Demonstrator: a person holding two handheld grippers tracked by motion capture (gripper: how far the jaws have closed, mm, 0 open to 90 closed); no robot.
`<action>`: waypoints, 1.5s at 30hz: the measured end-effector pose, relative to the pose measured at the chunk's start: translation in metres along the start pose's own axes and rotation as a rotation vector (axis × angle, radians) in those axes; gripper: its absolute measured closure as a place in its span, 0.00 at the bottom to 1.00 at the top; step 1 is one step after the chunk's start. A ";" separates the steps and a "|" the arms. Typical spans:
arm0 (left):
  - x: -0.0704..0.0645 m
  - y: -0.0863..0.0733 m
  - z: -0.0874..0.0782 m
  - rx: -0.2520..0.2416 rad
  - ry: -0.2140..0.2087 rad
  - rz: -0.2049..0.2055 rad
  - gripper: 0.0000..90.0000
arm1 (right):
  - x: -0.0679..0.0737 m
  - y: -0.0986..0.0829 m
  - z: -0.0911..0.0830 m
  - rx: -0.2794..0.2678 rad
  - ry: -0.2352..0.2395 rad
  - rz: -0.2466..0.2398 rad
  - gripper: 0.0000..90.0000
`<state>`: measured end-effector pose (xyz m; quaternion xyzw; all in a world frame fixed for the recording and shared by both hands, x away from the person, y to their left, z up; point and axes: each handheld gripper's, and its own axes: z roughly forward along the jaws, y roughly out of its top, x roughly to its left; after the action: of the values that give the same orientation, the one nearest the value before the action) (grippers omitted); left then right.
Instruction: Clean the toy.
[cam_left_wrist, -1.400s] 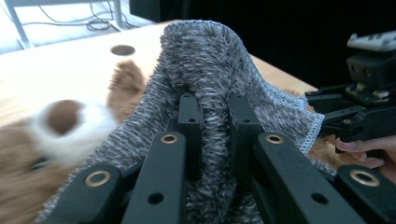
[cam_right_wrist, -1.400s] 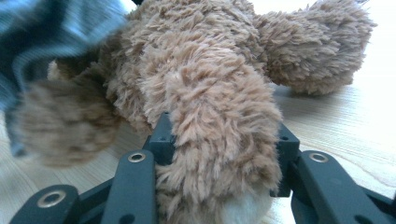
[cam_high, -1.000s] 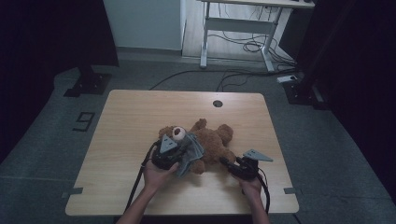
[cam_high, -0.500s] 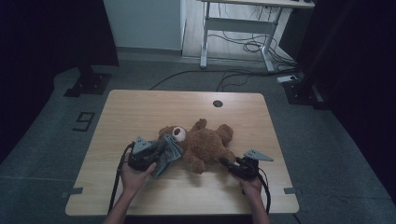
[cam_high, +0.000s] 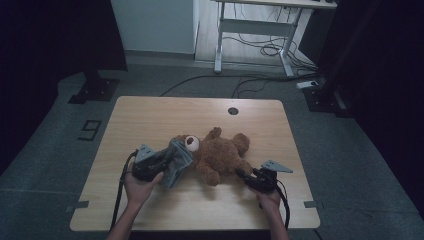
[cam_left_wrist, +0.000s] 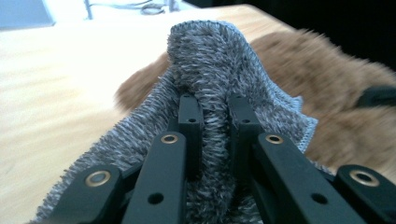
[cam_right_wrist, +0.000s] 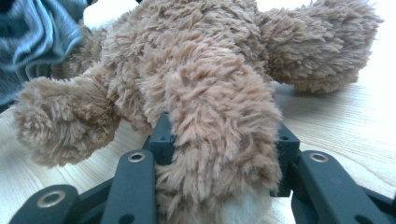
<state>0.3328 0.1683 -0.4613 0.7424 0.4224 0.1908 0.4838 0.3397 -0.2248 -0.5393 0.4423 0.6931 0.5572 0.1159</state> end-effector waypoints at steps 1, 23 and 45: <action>-0.012 0.011 0.008 -0.010 -0.029 0.015 0.87 | 0.000 0.000 0.000 0.000 0.000 0.000 0.63; -0.107 0.017 0.102 0.122 -0.202 0.114 0.87 | 0.001 0.000 -0.001 0.008 -0.008 -0.032 0.64; -0.043 -0.012 0.051 0.114 -0.099 0.028 0.87 | -0.002 0.000 -0.002 0.013 0.007 -0.066 0.64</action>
<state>0.3386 0.1073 -0.4904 0.7831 0.3978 0.1362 0.4583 0.3392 -0.2281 -0.5394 0.4179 0.7114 0.5501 0.1291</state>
